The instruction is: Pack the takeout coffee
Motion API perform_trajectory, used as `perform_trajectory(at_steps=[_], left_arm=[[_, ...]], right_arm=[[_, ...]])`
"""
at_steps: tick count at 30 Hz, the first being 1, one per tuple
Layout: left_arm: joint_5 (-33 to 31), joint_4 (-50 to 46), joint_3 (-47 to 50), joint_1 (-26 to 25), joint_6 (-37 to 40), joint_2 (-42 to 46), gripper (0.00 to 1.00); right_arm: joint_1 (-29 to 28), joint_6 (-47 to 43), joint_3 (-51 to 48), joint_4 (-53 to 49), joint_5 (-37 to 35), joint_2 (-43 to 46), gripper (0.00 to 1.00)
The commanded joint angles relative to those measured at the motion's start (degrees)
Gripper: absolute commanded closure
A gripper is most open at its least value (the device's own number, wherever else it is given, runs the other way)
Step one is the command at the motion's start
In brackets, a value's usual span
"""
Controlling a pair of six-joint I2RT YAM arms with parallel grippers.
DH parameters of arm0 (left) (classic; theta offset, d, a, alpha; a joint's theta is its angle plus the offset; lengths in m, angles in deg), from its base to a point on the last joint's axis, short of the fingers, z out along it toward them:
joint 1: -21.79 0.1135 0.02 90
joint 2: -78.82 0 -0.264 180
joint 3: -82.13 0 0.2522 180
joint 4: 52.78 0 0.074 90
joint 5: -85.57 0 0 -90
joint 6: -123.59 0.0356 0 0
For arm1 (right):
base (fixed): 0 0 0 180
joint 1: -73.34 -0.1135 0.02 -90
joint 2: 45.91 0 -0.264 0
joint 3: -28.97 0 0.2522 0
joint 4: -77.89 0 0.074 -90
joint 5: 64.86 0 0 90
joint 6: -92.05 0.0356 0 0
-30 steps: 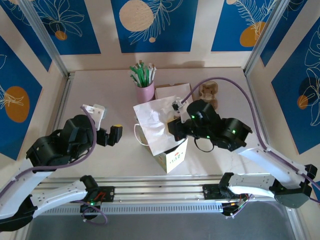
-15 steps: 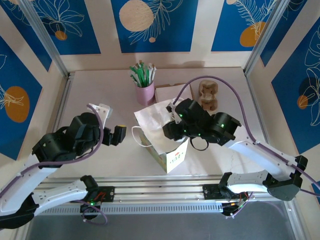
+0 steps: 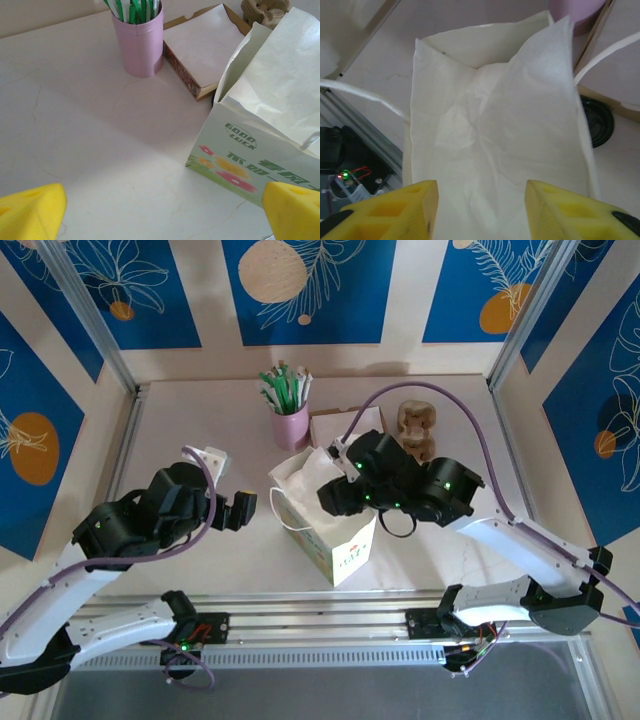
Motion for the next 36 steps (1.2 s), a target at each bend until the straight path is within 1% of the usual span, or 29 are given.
perform_trajectory(at_steps=[1,5,8,11,12,13,16,19,21,24,26,29,33,36], left_arm=[[0.1,0.0,-0.2,-0.1,1.2,0.0,0.0],[-0.3,-0.2,-0.1,-0.2,1.3,0.3,0.0],[-0.7,-0.8,-0.2,-0.1,1.3,0.6,0.0],[-1.7,-1.3,-0.3,-0.1,1.5,1.2,0.0],[-1.9,-1.3,-0.2,-0.2,1.6,1.5,0.0],[-2.3,-1.2,0.0,-0.1,1.6,1.9,0.0],[-2.8,-0.7,0.9,-0.2,1.7,3.0,0.0],[-2.6,-0.4,1.6,-0.2,1.4,3.6,0.0],[-2.3,-0.4,2.0,-0.2,1.3,3.7,0.0],[-2.8,-0.8,2.2,-0.2,1.0,4.1,0.0],[-3.1,-1.0,2.6,-0.1,1.0,4.5,0.0],[-3.2,-1.3,2.9,-0.1,0.6,4.9,0.0],[-3.3,-2.4,2.9,-0.2,0.1,4.8,0.0],[-3.5,-3.8,2.3,-0.1,0.0,4.6,0.0]], right_arm=[[5.2,-3.8,4.1,-0.6,-1.4,-0.1,0.47],[16.9,-5.8,5.4,1.8,6.5,-1.0,0.46],[24.6,-7.0,6.9,3.0,9.6,-3.9,0.45],[30.4,-7.3,9.3,3.0,11.8,-9.4,0.44],[31.6,-7.1,9.7,3.1,11.6,-11.2,0.44],[32.4,-6.9,9.8,3.7,11.1,-13.1,0.41],[34.1,-5.7,9.9,5.7,9.9,-19.6,0.35],[35.0,-4.3,12.1,6.6,10.3,-27.8,0.31],[35.2,-3.9,14.8,6.1,10.8,-33.0,0.29],[34.9,-4.2,19.6,5.5,9.2,-41.1,0.25],[34.7,-4.5,23.7,4.0,8.2,-46.1,0.24],[33.5,-5.8,28.0,3.3,4.8,-52.1,0.22],[33.1,-6.4,35.4,-0.8,2.9,-60.9,0.22],[32.8,-6.9,37.4,-1.3,1.3,-64.4,0.22]])
